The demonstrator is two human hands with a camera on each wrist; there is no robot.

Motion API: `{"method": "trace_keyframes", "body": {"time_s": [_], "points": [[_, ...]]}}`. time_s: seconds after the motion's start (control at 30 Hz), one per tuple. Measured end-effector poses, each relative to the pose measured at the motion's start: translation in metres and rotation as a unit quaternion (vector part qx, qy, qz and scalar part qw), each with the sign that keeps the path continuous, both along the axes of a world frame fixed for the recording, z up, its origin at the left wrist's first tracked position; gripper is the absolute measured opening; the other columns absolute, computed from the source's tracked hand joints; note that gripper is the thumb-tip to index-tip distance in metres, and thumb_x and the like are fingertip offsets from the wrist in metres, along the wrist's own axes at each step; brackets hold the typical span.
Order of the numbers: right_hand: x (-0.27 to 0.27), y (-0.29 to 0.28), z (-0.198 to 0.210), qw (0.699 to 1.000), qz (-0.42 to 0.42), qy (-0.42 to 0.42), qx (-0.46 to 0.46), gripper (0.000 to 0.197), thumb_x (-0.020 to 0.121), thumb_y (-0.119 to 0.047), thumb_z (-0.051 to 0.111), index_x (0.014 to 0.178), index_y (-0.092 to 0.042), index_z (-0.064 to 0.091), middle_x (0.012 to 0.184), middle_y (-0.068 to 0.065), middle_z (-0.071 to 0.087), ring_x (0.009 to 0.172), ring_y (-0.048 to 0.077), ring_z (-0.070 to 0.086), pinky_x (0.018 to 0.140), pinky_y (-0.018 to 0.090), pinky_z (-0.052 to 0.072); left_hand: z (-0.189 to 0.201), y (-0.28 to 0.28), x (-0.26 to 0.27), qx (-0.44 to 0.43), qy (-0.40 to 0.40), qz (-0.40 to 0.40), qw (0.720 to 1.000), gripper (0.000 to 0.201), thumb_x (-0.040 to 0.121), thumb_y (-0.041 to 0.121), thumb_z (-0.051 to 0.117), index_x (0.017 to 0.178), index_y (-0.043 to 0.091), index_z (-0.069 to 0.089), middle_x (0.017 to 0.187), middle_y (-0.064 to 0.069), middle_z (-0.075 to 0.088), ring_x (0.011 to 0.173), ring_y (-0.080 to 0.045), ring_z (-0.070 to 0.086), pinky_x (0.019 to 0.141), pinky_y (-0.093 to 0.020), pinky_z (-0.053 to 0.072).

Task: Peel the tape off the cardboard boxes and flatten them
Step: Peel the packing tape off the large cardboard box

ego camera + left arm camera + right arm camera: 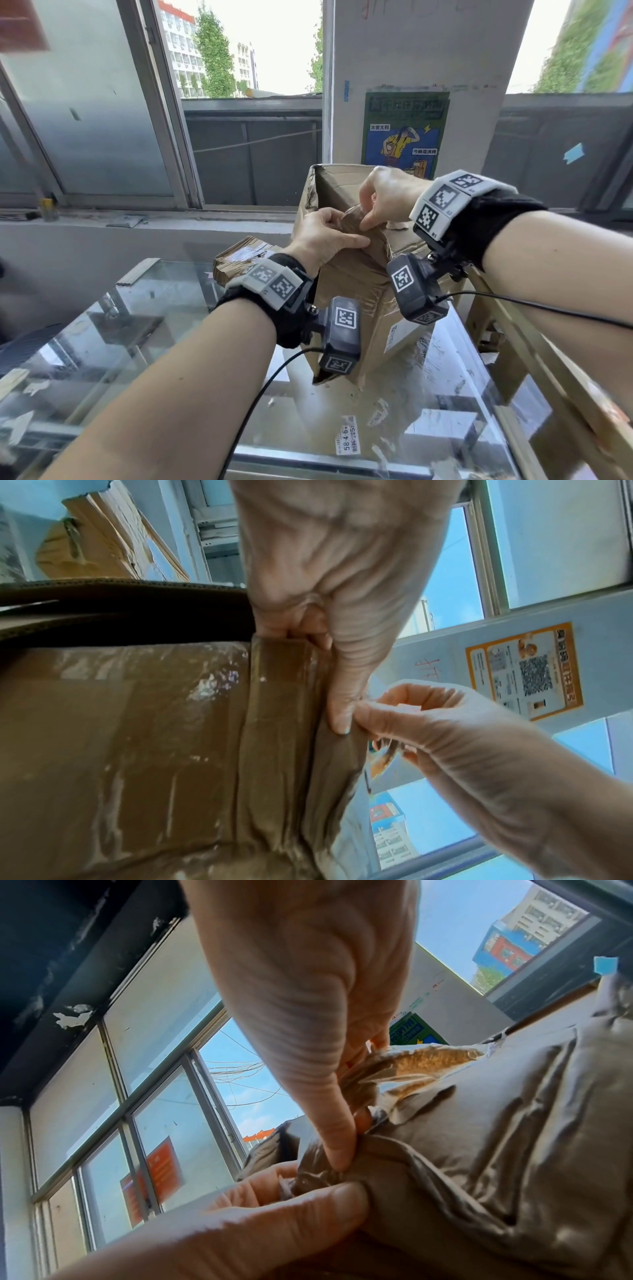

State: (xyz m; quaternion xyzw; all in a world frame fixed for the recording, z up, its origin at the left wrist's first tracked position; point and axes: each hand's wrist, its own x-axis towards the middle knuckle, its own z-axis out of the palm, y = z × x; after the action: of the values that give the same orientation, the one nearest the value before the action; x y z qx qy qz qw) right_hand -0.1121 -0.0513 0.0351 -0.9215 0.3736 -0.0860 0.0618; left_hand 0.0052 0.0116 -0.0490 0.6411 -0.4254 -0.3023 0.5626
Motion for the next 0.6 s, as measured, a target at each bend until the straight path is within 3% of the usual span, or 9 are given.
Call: {"method": "trace_keyframes", "body": {"time_s": [0.1, 0.2, 0.37, 0.5, 0.6], "points": [[0.0, 0.001, 0.002, 1.0, -0.01, -0.015, 0.014, 0.018, 0.073, -0.022, 0.081, 0.081, -0.011, 0.069, 0.094, 0.007, 0.069, 0.088, 0.021, 0.066, 0.07, 0.03, 0.053, 0.005, 0.003, 0.003, 0.008, 0.004, -0.028, 1.0, 0.029, 0.066, 0.006, 0.086, 0.088, 0.014, 0.07, 0.088, -0.01, 0.071, 0.084, -0.026, 0.069, 0.079, -0.037, 0.059], [0.003, 0.004, -0.001, 0.999, -0.024, -0.018, 0.014, 0.02, 0.072, -0.02, 0.081, 0.084, -0.009, 0.069, 0.088, 0.008, 0.07, 0.084, 0.021, 0.066, 0.072, 0.032, 0.054, 0.003, 0.001, 0.004, 0.006, -0.036, 0.017, 0.999, 0.026, 0.061, 0.012, 0.09, 0.075, 0.018, 0.069, 0.081, -0.006, 0.069, 0.082, -0.025, 0.069, 0.079, -0.041, 0.059], [0.01, 0.008, 0.004, 0.997, -0.054, 0.016, 0.058, 0.025, 0.08, -0.019, 0.072, 0.097, -0.001, 0.068, 0.087, 0.008, 0.066, 0.071, 0.017, 0.058, 0.051, 0.021, 0.042, -0.004, -0.003, -0.002, 0.022, -0.074, 0.079, 0.994, 0.034, 0.051, 0.026, 0.094, 0.071, 0.022, 0.067, 0.082, -0.003, 0.069, 0.087, -0.026, 0.069, 0.077, -0.045, 0.059], [0.008, 0.002, 0.005, 0.995, -0.048, -0.031, 0.085, 0.025, 0.08, -0.021, 0.073, 0.097, -0.002, 0.071, 0.087, 0.007, 0.07, 0.069, 0.013, 0.059, 0.053, 0.021, 0.043, 0.004, 0.002, -0.001, 0.03, -0.042, 0.014, 0.999, 0.033, 0.063, 0.02, 0.089, 0.085, 0.017, 0.065, 0.096, -0.01, 0.072, 0.094, -0.026, 0.07, 0.081, -0.039, 0.059], [0.008, 0.0, 0.005, 0.993, -0.032, -0.059, 0.098, 0.024, 0.081, -0.026, 0.073, 0.093, -0.005, 0.072, 0.082, 0.005, 0.068, 0.071, 0.014, 0.061, 0.056, 0.023, 0.045, 0.011, 0.005, 0.001, 0.038, -0.019, 0.006, 0.999, 0.038, 0.058, 0.025, 0.092, 0.086, 0.013, 0.069, 0.092, -0.01, 0.074, 0.09, -0.026, 0.071, 0.082, -0.039, 0.059]]}}
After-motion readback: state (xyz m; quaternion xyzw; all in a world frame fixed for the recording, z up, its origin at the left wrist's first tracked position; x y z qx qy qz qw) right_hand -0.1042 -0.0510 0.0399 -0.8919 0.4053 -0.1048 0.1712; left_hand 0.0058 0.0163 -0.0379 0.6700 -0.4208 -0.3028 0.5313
